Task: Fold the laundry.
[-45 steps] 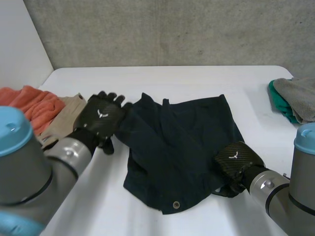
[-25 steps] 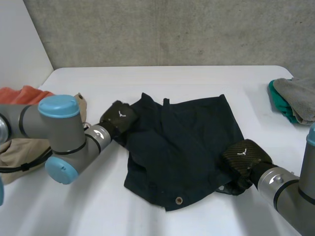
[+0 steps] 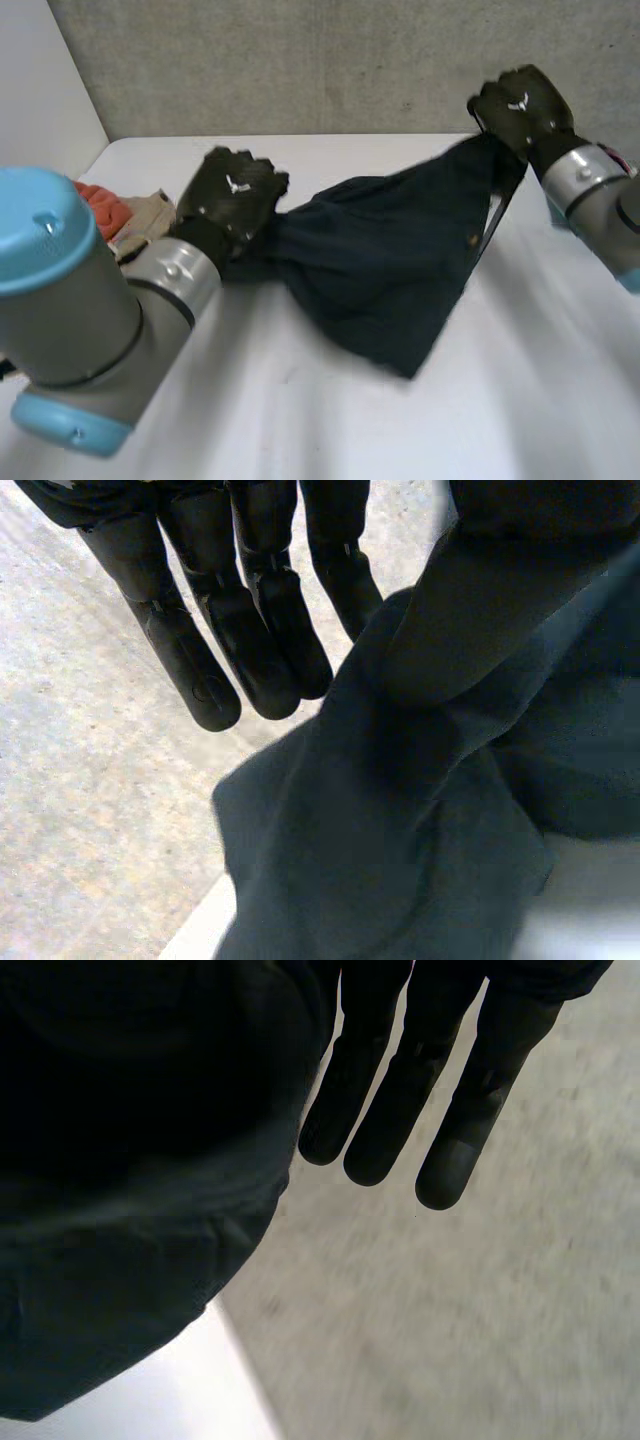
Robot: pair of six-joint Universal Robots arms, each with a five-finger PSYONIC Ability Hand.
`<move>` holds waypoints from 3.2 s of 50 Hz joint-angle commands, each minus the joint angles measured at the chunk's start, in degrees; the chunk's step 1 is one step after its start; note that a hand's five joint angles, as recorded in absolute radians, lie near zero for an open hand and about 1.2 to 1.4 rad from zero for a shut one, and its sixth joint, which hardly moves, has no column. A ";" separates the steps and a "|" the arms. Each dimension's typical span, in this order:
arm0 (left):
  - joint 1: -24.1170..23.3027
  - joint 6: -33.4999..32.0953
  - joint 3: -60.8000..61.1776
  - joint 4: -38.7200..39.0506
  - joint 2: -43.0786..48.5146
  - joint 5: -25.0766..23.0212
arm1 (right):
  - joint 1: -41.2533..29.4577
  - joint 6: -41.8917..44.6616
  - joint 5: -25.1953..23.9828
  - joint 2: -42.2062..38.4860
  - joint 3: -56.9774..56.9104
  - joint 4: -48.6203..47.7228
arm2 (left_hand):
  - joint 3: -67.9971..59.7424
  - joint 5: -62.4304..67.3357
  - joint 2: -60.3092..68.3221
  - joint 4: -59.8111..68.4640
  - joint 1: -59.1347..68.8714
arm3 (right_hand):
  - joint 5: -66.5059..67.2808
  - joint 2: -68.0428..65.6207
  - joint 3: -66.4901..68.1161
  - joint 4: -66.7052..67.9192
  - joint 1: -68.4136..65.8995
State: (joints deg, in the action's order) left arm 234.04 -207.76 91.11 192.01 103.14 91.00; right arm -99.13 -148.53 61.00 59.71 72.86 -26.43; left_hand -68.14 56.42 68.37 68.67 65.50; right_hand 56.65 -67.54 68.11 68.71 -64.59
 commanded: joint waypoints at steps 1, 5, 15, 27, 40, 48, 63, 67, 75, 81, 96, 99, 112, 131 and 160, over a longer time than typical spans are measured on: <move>-5.34 0.25 1.45 0.20 7.32 6.10 | -0.36 -11.16 -4.49 -13.89 -10.18 -9.76 | -11.86 13.58 11.63 11.33 14.50 | 13.35 -12.46 11.89 11.29 -15.41; -5.79 0.43 -1.01 1.87 13.21 10.49 | -0.62 -11.88 -3.36 -19.00 -12.38 -12.06 | -10.88 12.60 10.65 10.35 13.52 | -1.99 2.88 -3.45 -4.06 -0.06; -3.95 1.04 -2.87 0.03 12.27 15.18 | -1.33 -12.14 6.84 -13.32 -10.90 -2.33 | 58.14 -56.42 -58.37 -58.67 -55.50 | -56.65 57.54 -58.11 -58.71 54.59; 1.68 2.62 4.07 -8.48 -7.86 9.37 | -0.63 -9.24 16.69 4.00 -13.36 51.81 | 58.14 -56.42 -58.37 -58.67 -55.50 | -56.65 57.54 -58.11 -58.71 54.59; 9.23 13.87 12.78 -21.42 -11.12 6.12 | 5.53 -10.29 13.62 15.17 -8.61 58.06 | 58.14 -56.42 -58.37 -58.67 -55.50 | -56.65 57.54 -58.11 -58.71 54.59; 14.33 12.91 16.82 -16.24 -8.31 -0.82 | 7.02 -3.54 4.75 23.69 2.36 68.17 | 58.14 -56.42 -58.37 -58.67 -55.50 | -54.97 55.86 -56.43 -57.03 52.91; 16.36 10.18 15.95 -10.17 3.21 -8.04 | -1.14 -1.58 -0.98 31.17 30.58 56.51 | 43.64 -41.92 -43.87 -44.17 -41.00 | -37.47 38.36 -38.93 -39.54 35.42; 15.13 9.57 14.98 -7.97 4.79 -7.60 | -5.45 -6.68 5.25 27.75 33.49 46.05 | 37.93 -36.21 -38.16 -38.45 -35.28 | -38.48 39.37 -39.94 -40.54 36.42; 11.61 7.81 12.61 -4.90 8.13 -4.44 | -13.45 -9.77 16.25 20.89 35.33 34.09 | 32.19 -30.48 -32.43 -32.72 -29.55 | -41.17 42.06 -42.63 -43.24 39.12; 9.86 2.98 11.20 -2.17 10.68 -0.57 | -16.18 -9.68 19.41 17.29 36.65 25.56 | 24.13 -22.41 -24.36 -24.66 -21.49 | -41.84 42.74 -43.30 -43.91 39.79; 7.75 -0.63 10.06 2.05 12.79 2.07 | -19.26 -6.17 27.50 9.55 37.27 11.41 | -11.86 13.58 11.63 11.33 14.50 | -6.44 7.33 -7.90 -8.51 4.39; 7.57 -0.45 10.06 2.14 12.35 2.34 | -19.35 -4.58 28.38 9.81 37.18 8.42 | -11.86 13.58 11.63 11.33 14.50 | 13.35 -12.46 11.89 11.29 -15.41; 8.62 1.92 11.37 -0.06 -2.49 8.40 | -18.03 -3.52 26.98 19.91 32.35 19.83 | 22.66 -20.94 -22.89 -23.19 -20.02 | 13.35 -12.46 11.89 11.29 -15.41; 9.50 8.51 16.83 -4.65 1.61 5.42 | -18.03 -7.92 24.08 20.53 29.54 26.08 | 41.96 -40.25 -42.20 -42.49 -39.32 | 13.35 -12.46 11.89 11.29 -15.41; 9.33 12.03 8.92 -2.34 -18.83 9.37 | -12.59 -7.83 17.41 27.74 8.99 37.23 | -11.86 13.58 11.63 11.33 14.50 | 13.35 -12.46 11.89 11.29 -15.41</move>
State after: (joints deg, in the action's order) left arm 242.15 -196.25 101.87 191.69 98.62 98.83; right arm -114.97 -156.72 83.53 83.89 90.81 6.21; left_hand -67.66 55.87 68.39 68.64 66.33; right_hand 57.14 -67.00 67.91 68.57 -63.53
